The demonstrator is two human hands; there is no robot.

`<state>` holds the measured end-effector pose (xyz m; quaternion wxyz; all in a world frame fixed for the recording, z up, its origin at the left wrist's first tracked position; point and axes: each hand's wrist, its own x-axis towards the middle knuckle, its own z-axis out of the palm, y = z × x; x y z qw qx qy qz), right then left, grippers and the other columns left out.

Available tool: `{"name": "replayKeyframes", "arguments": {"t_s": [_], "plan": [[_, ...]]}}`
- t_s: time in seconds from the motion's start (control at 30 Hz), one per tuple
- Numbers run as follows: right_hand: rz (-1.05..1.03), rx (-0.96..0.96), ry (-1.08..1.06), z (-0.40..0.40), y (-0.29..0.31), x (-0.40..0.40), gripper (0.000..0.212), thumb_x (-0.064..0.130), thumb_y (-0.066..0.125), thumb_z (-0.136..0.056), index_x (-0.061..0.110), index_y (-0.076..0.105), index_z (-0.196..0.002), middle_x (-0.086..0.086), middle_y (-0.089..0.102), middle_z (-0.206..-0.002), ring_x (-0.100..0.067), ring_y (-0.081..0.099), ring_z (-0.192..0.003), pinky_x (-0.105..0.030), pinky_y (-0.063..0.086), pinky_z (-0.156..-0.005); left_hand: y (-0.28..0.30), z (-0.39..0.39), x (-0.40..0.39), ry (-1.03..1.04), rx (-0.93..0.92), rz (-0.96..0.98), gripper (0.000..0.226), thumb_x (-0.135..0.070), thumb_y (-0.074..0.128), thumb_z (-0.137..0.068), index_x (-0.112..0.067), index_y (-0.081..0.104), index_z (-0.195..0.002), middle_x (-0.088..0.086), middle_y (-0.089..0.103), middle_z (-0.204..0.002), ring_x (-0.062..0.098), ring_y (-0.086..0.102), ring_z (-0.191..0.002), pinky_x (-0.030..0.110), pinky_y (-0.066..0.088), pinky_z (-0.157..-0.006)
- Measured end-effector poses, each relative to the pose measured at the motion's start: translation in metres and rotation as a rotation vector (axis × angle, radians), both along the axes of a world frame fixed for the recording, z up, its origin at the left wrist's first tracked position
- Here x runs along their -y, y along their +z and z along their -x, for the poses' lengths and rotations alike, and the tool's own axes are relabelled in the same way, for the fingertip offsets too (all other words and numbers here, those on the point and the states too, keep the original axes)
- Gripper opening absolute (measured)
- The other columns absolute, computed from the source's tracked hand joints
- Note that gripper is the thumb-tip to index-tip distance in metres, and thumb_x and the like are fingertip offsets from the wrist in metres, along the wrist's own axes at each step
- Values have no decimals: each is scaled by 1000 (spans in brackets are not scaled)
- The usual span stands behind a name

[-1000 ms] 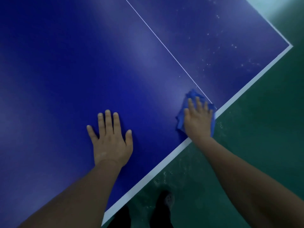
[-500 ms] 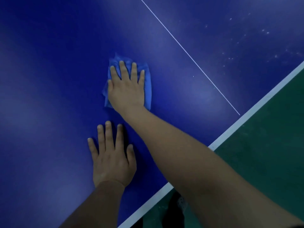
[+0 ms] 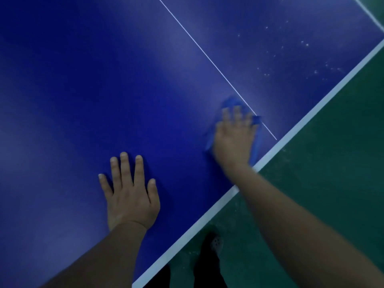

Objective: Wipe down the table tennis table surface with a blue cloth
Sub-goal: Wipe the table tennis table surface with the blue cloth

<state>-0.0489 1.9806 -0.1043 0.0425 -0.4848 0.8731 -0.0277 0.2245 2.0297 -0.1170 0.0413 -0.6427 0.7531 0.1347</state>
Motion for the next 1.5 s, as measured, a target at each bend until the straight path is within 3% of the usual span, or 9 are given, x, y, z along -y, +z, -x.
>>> {"name": "replayKeyframes", "arguments": {"t_s": [0.17,0.33,0.43,0.67,0.77,0.93,1.17,1.37,1.5], "plan": [[-95,30,646,-12,-4,-68,52,41,30,-104,25,38,-152,-6,32,-162,-38,25,-149,-61,18,-119,-1,1,-2,0,-23,3,68,-49,12,-100,-17,6,-159,10,-2,-168,26,-13,-154,57,-6,-122],[-93,10,-91,117,7,-13,57,43,22,-105,25,26,-158,-6,18,-167,-37,14,-152,-59,11,-121,1,1,-1,3,-2,6,67,-50,9,-100,-18,3,-158,11,-1,-168,28,-12,-154,57,-5,-122],[-40,83,-314,80,10,-4,56,45,25,-106,29,21,-159,-2,13,-168,-35,8,-153,-57,7,-122,1,2,-2,1,-1,7,67,-50,9,-99,-19,1,-158,11,-2,-168,27,-14,-154,57,-7,-122],[-104,62,592,-30,3,-99,52,46,26,-105,30,36,-153,0,28,-163,-34,17,-152,-58,11,-122,4,2,-1,4,-4,1,68,-51,10,-99,-18,4,-159,10,-1,-168,26,-15,-154,56,-10,-122],[-95,-43,376,61,-5,-69,54,44,29,-102,25,44,-150,-8,38,-159,-41,33,-145,-64,27,-114,3,2,0,11,6,15,68,-51,11,-99,-18,6,-159,10,1,-168,27,-13,-154,55,-9,-122],[-135,107,-180,140,17,4,57,47,18,-106,32,12,-160,0,3,-169,-34,0,-154,-59,1,-122,0,1,-1,45,12,34,68,-49,15,-99,-19,11,-160,8,4,-168,25,-8,-155,53,-7,-123],[-258,50,982,77,16,-13,62,50,4,-100,33,17,-159,2,8,-168,-33,1,-154,-56,-3,-123,21,71,-38,416,45,34,78,-53,10,-96,-7,21,-158,15,11,-167,31,3,-154,53,-3,-122],[-169,60,341,243,15,37,56,48,14,-106,34,10,-160,2,2,-169,-30,-3,-155,-57,1,-123,17,222,-47,340,-86,51,72,-48,16,-99,-8,22,-158,9,6,-167,26,2,-155,52,3,-124],[-103,29,404,210,7,13,55,45,24,-107,30,19,-159,-2,10,-168,-36,5,-154,-59,5,-122,4,245,-42,382,-17,91,72,-49,22,-100,-8,12,-158,12,1,-168,29,-4,-155,51,-4,-123]]}}
